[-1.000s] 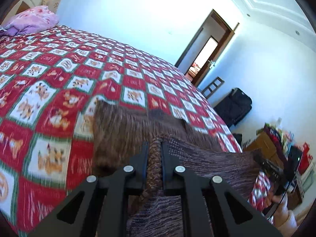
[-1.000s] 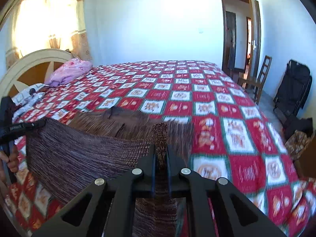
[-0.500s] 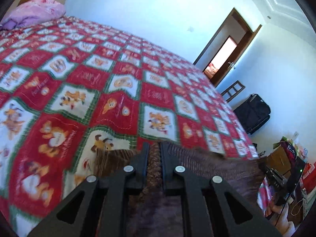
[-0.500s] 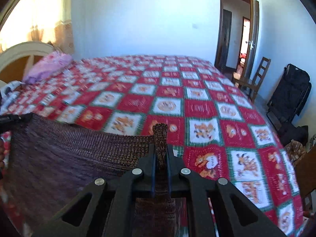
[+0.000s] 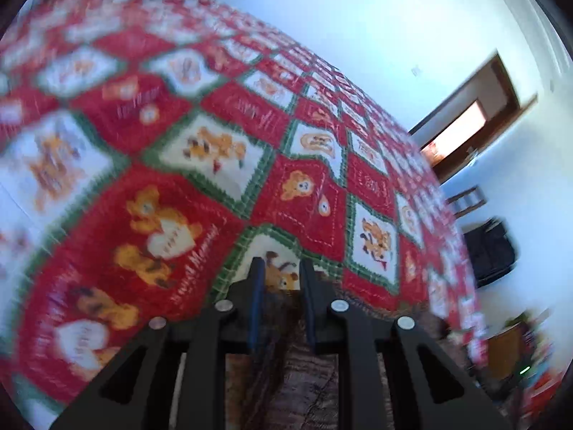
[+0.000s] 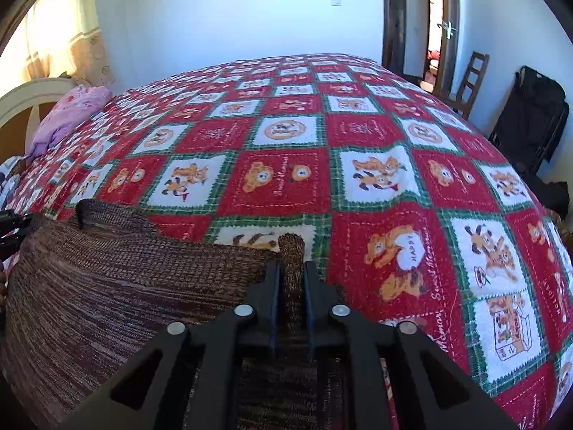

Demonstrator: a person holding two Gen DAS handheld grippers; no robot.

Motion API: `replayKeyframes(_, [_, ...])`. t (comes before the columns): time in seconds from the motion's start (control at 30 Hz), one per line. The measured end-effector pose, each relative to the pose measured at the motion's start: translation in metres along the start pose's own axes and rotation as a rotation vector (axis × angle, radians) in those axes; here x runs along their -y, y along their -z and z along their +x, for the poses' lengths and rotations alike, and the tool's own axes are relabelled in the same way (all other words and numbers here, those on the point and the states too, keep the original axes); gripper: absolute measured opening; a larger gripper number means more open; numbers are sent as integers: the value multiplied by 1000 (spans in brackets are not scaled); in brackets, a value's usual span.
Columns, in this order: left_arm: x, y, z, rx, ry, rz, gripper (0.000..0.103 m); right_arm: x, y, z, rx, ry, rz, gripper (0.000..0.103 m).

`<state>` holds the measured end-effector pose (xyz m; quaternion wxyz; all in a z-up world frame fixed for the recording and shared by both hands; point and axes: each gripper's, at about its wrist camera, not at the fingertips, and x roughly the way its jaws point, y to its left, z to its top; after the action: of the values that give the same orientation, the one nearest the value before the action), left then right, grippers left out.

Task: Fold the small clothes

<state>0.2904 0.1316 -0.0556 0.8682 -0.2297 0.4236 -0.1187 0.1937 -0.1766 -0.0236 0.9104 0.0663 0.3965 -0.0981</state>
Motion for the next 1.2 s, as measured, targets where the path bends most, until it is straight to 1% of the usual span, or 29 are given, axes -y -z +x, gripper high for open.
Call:
replayKeyframes(0.03, [5,0,-6,9,-19,28,22,1,0,0,-2,4,7,20])
replayKeyframes(0.07, [11,3,-15,12,-39,55,25,3,-1,0,-8,9,15,22])
replayKeyframes(0.1, [15,3,-17,6,-60,74,32,5,-3,-1,-10,13,22,22])
replayKeyframes(0.13, [21,7,-23,0,-88,99,36,8,-5,-7,11,48,37,22])
replayKeyframes(0.17, [29,13,-31,6,-111,135,45,10,-5,-22,75,116,44,23])
replayKeyframes(0.2, [35,21,-37,18,-119,170,50,11,-5,-37,138,145,49,25])
replayKeyframes(0.23, [42,27,-40,25,-128,199,51,10,-3,-53,191,161,54,25])
replayKeyframes(0.27, [48,33,-43,27,-144,232,51,7,0,-67,215,156,51,25])
replayKeyframes(0.33, [62,51,-48,22,-194,296,51,-6,9,-85,196,96,19,25])
replayKeyframes(0.47, [81,81,-46,10,-240,346,51,-33,42,-104,100,-14,-36,25])
replayKeyframes(0.5, [86,90,-47,11,-258,363,51,-37,52,-107,81,-29,-41,25])
replayKeyframes(0.63, [100,123,-48,-9,-310,429,51,-47,87,-106,32,-30,-30,25])
replayKeyframes(0.73, [101,141,-50,12,-360,463,51,-42,107,-97,-17,-38,15,25])
replayKeyframes(0.8, [104,149,-51,34,-398,483,53,-43,115,-96,18,-24,-3,26])
replayKeyframes(0.83, [105,150,-51,42,-413,489,54,-44,116,-95,20,-21,-6,26])
replayKeyframes(0.9, [106,154,-49,66,-455,496,61,-45,117,-96,22,-14,-12,27])
replayKeyframes(0.97, [105,155,-48,85,-478,487,66,-44,117,-97,31,-15,-14,27])
replayKeyframes(1.1, [105,156,-54,74,-475,454,66,-39,117,-97,39,-45,2,31])
replayKeyframes(1.2, [111,162,-66,75,-478,470,66,-38,117,-97,44,-52,7,31])
